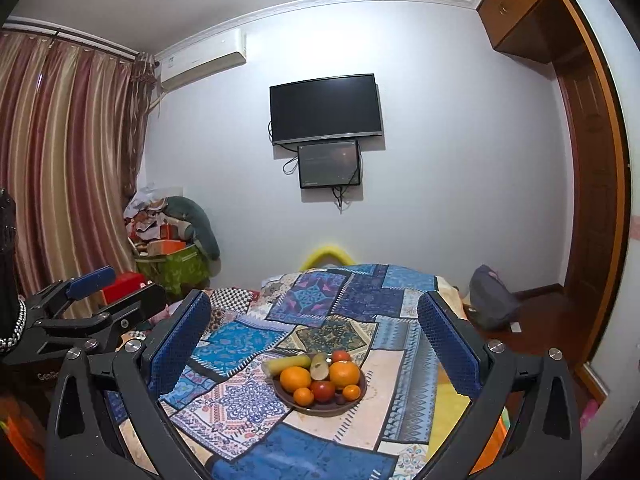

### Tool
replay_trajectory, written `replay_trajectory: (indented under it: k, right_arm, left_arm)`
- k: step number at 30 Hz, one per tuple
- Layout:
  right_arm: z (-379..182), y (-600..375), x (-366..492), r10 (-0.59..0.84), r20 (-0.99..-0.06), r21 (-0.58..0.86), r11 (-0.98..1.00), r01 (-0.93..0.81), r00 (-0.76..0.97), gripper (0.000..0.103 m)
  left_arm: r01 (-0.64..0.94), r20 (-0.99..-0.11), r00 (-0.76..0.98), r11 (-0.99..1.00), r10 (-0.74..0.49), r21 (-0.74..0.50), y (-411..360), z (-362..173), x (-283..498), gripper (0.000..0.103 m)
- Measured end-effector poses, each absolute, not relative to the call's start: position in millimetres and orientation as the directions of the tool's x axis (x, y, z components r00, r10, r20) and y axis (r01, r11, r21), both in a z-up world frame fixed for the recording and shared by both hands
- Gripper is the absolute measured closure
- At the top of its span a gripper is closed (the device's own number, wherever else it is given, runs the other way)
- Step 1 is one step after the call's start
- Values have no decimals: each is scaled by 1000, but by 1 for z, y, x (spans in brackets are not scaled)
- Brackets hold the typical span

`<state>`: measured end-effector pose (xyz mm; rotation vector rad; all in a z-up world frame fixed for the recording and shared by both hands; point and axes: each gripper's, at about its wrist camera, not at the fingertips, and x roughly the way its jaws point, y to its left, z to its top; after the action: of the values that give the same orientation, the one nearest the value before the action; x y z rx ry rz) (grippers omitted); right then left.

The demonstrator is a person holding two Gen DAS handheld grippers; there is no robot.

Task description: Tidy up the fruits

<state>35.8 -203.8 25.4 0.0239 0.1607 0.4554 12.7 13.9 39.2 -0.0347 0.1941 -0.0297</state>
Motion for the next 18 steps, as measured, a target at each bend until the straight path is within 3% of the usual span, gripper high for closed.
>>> replay_trajectory:
  k: [18]
  right_arm:
    - [27,-206,38,432,-153,68,902,-427,889,0]
  left_arm:
    - [47,-217,975,998,-54,-35,10,36,19,0]
